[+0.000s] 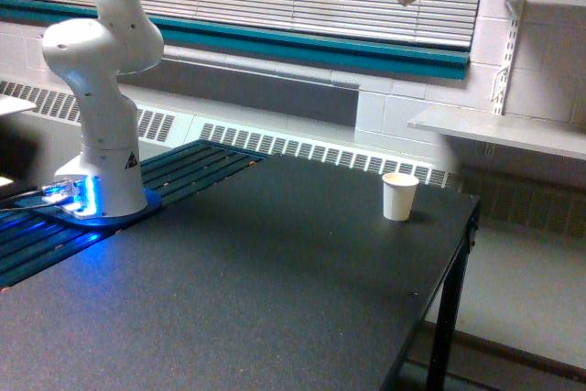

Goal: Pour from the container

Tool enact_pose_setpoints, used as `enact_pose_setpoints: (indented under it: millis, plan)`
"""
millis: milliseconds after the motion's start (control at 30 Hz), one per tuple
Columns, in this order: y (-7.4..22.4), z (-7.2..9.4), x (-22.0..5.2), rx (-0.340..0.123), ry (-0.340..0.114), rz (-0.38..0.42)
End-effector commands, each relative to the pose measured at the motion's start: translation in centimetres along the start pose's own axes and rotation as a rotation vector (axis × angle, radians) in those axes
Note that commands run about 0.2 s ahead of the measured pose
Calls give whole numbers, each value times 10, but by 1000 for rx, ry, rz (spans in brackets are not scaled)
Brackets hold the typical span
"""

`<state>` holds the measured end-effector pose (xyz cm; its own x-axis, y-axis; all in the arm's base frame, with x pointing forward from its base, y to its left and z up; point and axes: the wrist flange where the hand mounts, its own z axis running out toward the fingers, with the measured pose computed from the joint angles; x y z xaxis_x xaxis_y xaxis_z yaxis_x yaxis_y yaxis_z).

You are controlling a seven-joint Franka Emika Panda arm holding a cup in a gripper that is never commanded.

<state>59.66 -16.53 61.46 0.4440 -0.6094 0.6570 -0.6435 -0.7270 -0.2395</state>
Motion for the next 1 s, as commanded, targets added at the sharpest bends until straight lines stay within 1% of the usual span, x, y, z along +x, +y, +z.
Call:
enact_pose_setpoints:
  millis: [33, 100, 167, 300, 433, 533, 633, 733, 867, 1000]
  plan:
    - [-62, 58, -107, -43, -184, -232]
    - [-65, 61, -115, -43, -189, -237]
    - [-70, 66, -130, -46, -206, -256]
    - [-87, 86, -180, -49, -269, -332]
    - [-111, 80, -228, -20, -300, -415]
    - [-127, 74, -272, -3, -326, -490]
    - [-139, 66, -322, 9, -357, -571]
    - [-142, 60, -361, 15, -382, -628]
    - [-164, 37, -389, 66, -372, -682]
    - [-185, 10, -421, 129, -371, -737]
